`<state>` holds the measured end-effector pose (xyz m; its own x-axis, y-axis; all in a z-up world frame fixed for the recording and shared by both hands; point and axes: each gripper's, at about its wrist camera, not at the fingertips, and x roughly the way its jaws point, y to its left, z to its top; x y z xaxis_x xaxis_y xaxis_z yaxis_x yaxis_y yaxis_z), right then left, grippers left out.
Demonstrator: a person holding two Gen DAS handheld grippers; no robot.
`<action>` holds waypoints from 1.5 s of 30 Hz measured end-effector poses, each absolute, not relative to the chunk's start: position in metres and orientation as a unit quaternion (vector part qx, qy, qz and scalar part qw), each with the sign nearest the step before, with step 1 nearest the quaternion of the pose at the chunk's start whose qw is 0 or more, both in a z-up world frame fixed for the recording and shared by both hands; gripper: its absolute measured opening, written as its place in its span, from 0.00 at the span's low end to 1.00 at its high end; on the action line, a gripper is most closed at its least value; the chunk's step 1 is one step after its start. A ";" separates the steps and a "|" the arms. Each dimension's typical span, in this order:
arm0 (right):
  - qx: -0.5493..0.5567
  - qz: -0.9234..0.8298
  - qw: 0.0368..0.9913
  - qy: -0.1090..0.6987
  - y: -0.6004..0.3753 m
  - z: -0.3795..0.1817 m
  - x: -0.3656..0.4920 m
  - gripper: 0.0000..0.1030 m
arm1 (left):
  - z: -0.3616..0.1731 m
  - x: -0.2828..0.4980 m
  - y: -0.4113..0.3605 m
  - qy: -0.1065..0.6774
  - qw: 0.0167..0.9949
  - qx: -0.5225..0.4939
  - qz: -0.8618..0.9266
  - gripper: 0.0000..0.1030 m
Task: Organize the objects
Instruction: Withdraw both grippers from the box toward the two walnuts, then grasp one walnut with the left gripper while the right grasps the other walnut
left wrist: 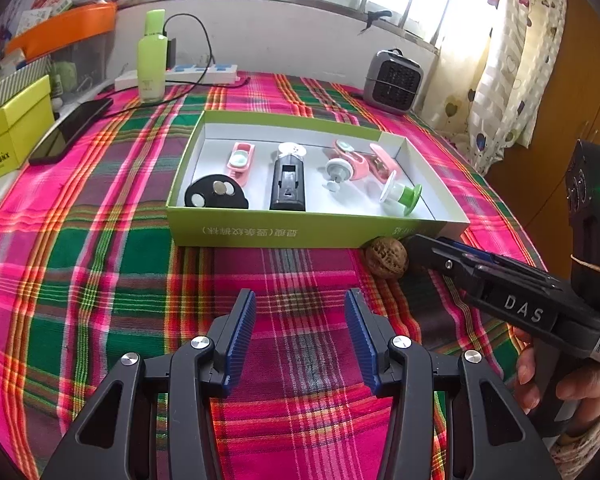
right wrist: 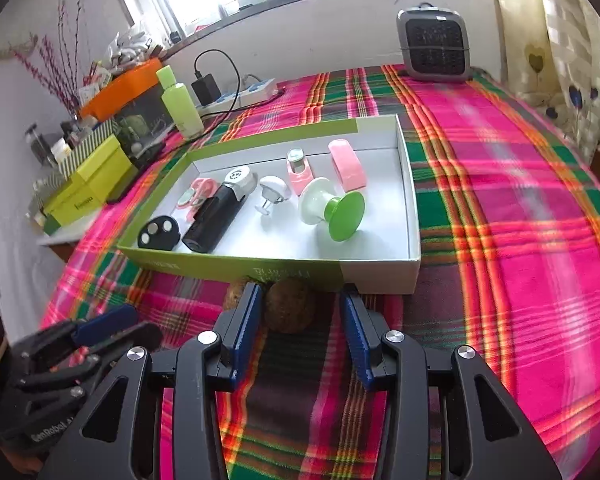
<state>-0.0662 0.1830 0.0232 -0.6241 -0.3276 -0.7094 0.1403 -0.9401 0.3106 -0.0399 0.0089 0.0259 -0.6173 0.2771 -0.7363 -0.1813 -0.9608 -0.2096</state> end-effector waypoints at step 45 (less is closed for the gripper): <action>0.426 -0.892 0.133 -0.072 0.157 0.016 -0.068 0.32 | 0.018 -0.046 0.002 -0.071 0.115 -0.432 0.892 0.44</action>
<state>-0.0680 0.1574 0.0162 -0.6009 -0.2993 -0.7411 0.1759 -0.9540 0.2426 -0.0465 0.0021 0.0182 -0.6009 0.2658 -0.7539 -0.1433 -0.9636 -0.2255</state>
